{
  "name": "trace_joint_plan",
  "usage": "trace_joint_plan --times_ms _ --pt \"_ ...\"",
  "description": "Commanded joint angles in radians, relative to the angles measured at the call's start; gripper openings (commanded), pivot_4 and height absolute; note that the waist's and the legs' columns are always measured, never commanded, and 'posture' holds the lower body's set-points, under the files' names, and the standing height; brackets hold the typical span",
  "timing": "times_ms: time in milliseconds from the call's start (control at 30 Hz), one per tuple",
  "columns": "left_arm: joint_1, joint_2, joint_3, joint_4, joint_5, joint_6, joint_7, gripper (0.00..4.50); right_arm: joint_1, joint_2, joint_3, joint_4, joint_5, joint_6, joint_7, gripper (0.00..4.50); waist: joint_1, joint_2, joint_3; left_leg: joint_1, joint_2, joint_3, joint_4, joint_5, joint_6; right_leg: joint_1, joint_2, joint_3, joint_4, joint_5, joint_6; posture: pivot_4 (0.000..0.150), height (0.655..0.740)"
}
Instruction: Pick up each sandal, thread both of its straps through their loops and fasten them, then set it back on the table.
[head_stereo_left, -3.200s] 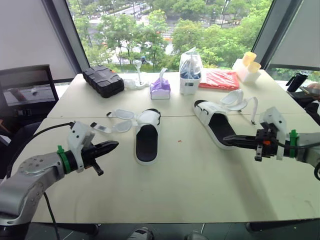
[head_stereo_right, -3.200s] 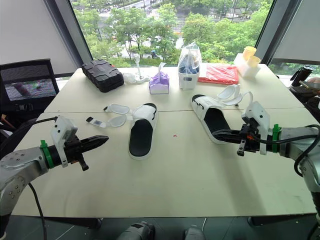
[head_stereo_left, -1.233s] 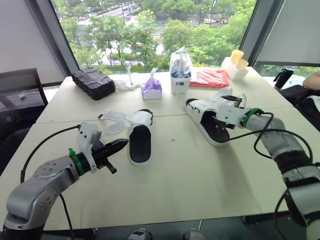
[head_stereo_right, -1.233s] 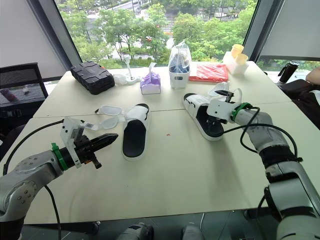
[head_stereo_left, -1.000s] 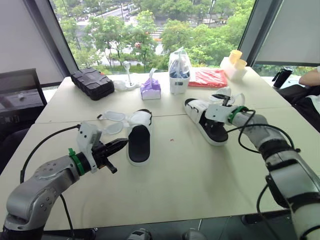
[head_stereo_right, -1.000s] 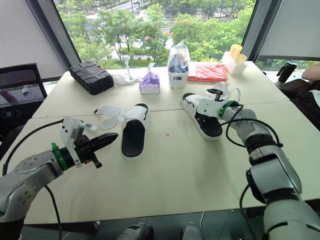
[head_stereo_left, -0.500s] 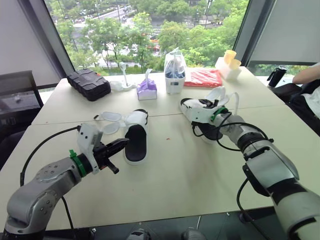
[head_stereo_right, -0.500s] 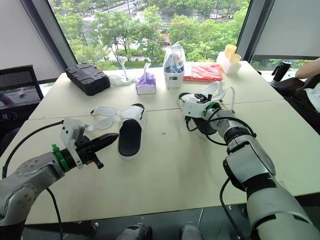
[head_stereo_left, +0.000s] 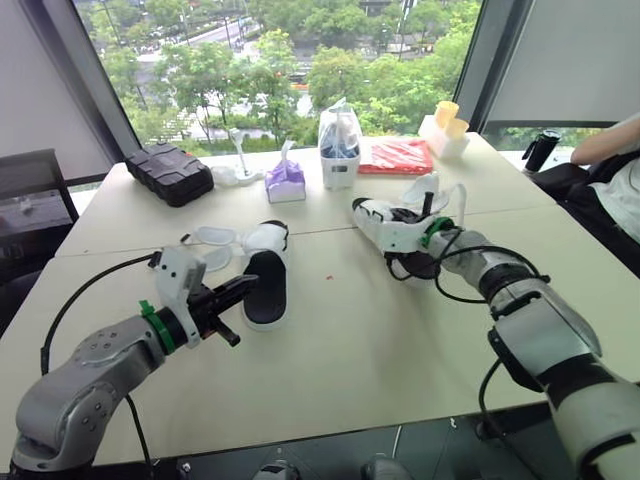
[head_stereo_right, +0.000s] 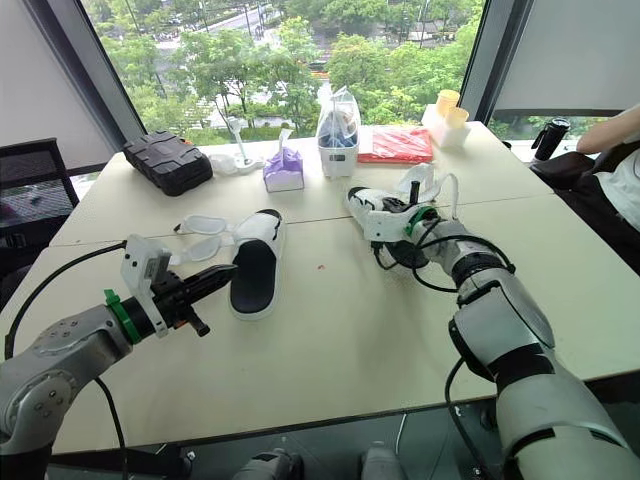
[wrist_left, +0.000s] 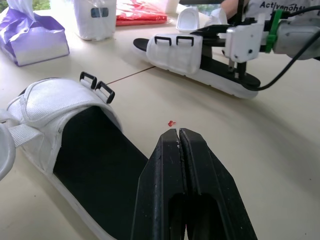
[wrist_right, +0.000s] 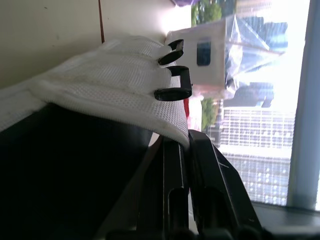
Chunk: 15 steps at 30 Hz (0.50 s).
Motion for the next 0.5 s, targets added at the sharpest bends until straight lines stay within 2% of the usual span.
trace_joint_plan --times_ms 33,200,433,500 --pt "-0.011 0.003 -0.006 -0.015 -0.006 -0.011 -0.011 0.0 -0.027 -0.116 0.067 -0.133 -0.096 -0.237 -0.139 0.06 -0.001 0.0 0.0 0.0 0.0 0.0 0.0 0.0 0.0 0.0 0.0 0.0 0.0 0.0 0.0 0.15 0.74" --pt "-0.037 -0.001 -0.034 0.019 0.008 -0.021 -0.03 0.0 0.047 -0.313 0.096 -0.423 -0.209 -0.532 -0.268 0.06 -0.001 -0.001 0.001 0.001 0.0 0.003 -0.003 0.0 0.0 -0.001 0.0 0.002 0.0 0.0 0.0 0.15 0.74" --pt "-0.053 -0.004 -0.054 0.034 0.015 -0.025 -0.048 0.0 0.141 -0.403 0.027 -0.626 -0.251 -0.657 -0.324 0.06 -0.002 -0.003 0.002 0.003 0.006 0.009 -0.004 0.0 0.0 -0.002 0.005 0.009 0.0 0.0 -0.001 0.15 0.74" --pt "-0.06 -0.005 -0.061 0.046 0.02 -0.03 -0.055 0.0 0.2 -0.427 0.004 -0.687 -0.223 -0.706 -0.301 0.06 0.0 -0.003 0.002 0.003 0.006 0.009 -0.004 0.0 0.001 -0.002 0.006 0.009 0.0 0.001 -0.002 0.15 0.74"
